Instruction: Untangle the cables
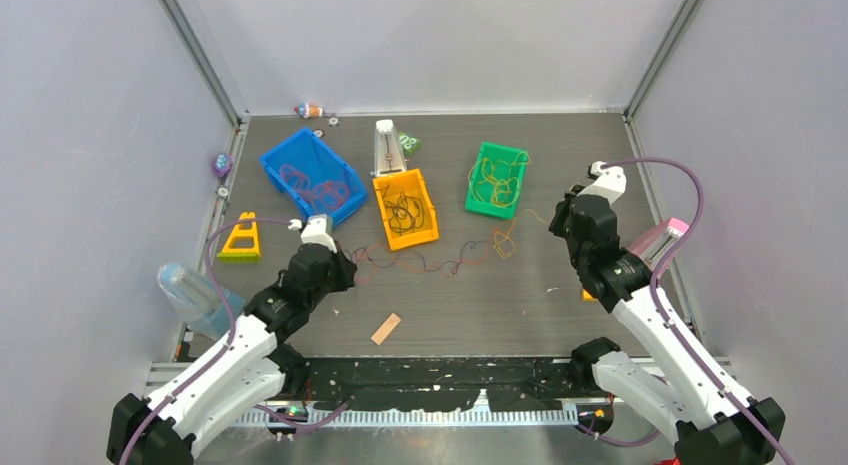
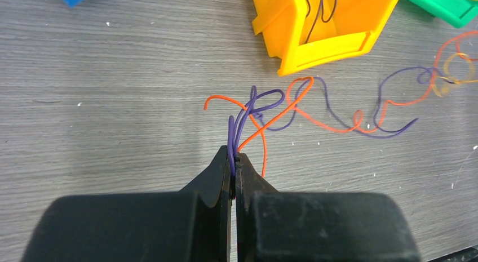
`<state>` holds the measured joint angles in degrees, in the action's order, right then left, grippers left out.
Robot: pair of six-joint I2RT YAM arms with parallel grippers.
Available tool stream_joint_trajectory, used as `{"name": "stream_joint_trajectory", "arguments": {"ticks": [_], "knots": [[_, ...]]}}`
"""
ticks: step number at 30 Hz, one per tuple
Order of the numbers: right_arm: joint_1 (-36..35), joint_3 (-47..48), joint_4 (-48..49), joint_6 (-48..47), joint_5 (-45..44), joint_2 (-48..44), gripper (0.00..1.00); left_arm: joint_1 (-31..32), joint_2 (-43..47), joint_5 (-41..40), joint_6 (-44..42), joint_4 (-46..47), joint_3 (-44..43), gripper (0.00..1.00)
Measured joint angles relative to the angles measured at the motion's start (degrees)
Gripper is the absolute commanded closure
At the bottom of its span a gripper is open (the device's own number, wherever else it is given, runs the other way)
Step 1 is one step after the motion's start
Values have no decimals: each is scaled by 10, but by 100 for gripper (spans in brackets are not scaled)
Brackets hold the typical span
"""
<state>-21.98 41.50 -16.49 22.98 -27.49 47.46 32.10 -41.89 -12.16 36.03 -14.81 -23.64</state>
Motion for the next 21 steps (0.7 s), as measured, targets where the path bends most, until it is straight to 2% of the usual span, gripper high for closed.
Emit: {"name": "stream_joint_trajectory", "arguments": {"ticks": [6,15,21], "knots": [[3,15,-36,-3,-16,-11,95,-9,26,-43,8,-66,-5,100],[12,34,-91,20,-134,-47,95,-38,177,-238,62,-204,-49,100],[14,33,-130,63,-229,-76,95,-49,230,-350,76,-270,-85,100]]}}
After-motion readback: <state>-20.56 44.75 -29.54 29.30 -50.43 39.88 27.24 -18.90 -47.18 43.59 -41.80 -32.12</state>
